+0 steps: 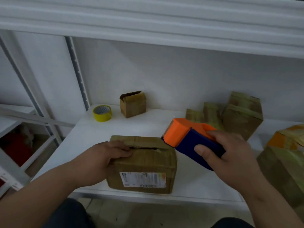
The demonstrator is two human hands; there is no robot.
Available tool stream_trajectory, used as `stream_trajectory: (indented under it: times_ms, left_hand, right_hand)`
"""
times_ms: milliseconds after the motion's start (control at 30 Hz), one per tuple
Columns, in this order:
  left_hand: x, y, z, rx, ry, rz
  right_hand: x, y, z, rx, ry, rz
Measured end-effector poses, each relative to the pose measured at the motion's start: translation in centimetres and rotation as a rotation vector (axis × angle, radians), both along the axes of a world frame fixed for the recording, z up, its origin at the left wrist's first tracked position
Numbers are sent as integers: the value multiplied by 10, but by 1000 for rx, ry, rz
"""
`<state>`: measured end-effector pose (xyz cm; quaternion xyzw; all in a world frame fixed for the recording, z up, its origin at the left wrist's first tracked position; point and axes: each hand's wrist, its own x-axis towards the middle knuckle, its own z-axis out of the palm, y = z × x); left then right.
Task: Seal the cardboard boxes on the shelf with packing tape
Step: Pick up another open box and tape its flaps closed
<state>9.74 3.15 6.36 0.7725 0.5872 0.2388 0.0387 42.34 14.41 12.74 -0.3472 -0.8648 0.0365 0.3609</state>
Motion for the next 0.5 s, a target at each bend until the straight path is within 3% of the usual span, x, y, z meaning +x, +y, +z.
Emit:
stream_trajectory:
  times_ms: [267, 433, 500]
  left_hand:
    - [17, -4, 19, -134, -225, 208]
    - [27, -6, 23, -248, -39, 243]
    - [37, -8, 27, -180, -90, 267]
  right_hand:
    - [-17, -12, 22, -81, -6, 87]
    - [-21, -19, 33, -117, 38, 77]
    - [-23, -24, 36, -141, 42, 94]
